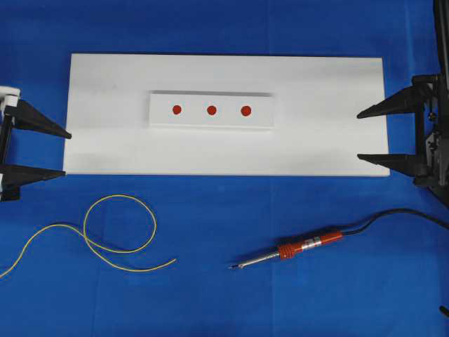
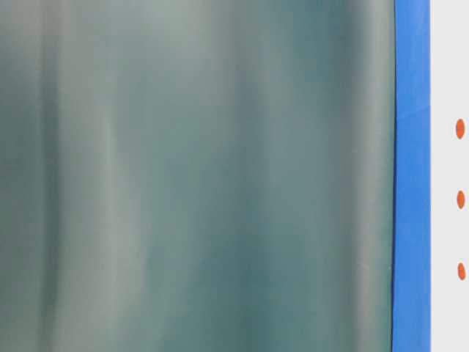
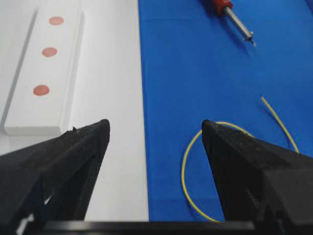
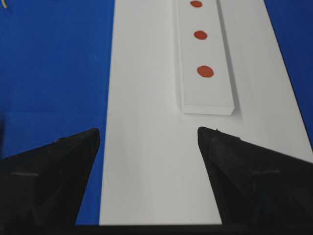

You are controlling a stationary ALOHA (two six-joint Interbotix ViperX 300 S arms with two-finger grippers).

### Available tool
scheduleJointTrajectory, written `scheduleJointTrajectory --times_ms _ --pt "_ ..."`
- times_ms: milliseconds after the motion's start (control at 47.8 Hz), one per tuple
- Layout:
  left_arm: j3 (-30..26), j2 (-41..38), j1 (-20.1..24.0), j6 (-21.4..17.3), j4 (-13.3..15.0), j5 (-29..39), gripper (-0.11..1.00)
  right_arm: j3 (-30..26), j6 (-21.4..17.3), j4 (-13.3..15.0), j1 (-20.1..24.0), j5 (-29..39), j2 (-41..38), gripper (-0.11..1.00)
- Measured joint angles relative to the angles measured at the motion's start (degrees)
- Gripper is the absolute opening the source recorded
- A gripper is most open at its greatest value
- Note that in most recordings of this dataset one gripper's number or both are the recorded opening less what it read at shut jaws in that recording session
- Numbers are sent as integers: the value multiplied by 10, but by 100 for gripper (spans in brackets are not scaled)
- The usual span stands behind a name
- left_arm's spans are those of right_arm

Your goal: Touch the tip of the soldering iron to the tip of the solder at the mark.

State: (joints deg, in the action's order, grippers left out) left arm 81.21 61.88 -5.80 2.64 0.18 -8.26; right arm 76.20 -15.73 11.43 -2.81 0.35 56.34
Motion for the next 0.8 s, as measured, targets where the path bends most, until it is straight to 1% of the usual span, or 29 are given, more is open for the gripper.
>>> scheduleJointTrajectory --times_ms 796 --pt "0 8 0 0 -1 8 71 1 0 0 0 0 -1 73"
